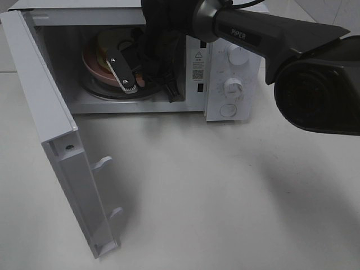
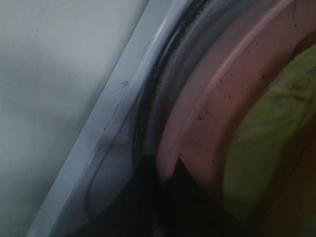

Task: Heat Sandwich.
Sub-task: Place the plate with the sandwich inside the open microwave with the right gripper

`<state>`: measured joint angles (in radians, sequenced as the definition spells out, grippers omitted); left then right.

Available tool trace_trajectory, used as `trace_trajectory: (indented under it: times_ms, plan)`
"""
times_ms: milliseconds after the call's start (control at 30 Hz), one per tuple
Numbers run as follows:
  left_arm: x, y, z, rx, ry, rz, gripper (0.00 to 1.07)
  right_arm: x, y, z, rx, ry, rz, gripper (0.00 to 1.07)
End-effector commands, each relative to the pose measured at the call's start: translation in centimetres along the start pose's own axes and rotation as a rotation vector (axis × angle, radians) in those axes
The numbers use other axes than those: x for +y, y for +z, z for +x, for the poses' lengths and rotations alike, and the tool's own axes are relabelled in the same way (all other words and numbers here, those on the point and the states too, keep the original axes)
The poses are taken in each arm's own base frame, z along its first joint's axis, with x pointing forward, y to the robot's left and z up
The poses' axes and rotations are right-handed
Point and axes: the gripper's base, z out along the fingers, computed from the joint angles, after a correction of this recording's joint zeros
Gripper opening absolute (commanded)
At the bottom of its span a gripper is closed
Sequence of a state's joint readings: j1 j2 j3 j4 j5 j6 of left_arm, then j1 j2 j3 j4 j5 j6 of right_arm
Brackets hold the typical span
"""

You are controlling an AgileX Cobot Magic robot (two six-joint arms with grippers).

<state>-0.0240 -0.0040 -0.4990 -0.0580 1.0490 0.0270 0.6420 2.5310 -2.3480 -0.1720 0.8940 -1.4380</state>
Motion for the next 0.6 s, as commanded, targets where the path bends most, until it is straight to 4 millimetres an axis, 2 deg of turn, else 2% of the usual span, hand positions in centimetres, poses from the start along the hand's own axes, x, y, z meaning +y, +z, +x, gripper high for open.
trace_trajectory:
  times_ms: [33,467,600]
  plan:
    - [-0.03,-0.27,0.12,-0.036,0.0,0.0,1.04,-0.78,-0.46,0.09,-0.007,-0.014,0.063,0.03]
    - [-0.03,-0.27,0.12,-0.036,0.0,0.0,1.04,-0.73,-0.54,-0.76,-0.05,-0.038,0.06,0.04]
    - [-0.03,-0.27,0.12,-0.036,0.0,0.0,1.04,-0.73,-0.54,-0.87,-0.063,-0.026,0.061,0.08]
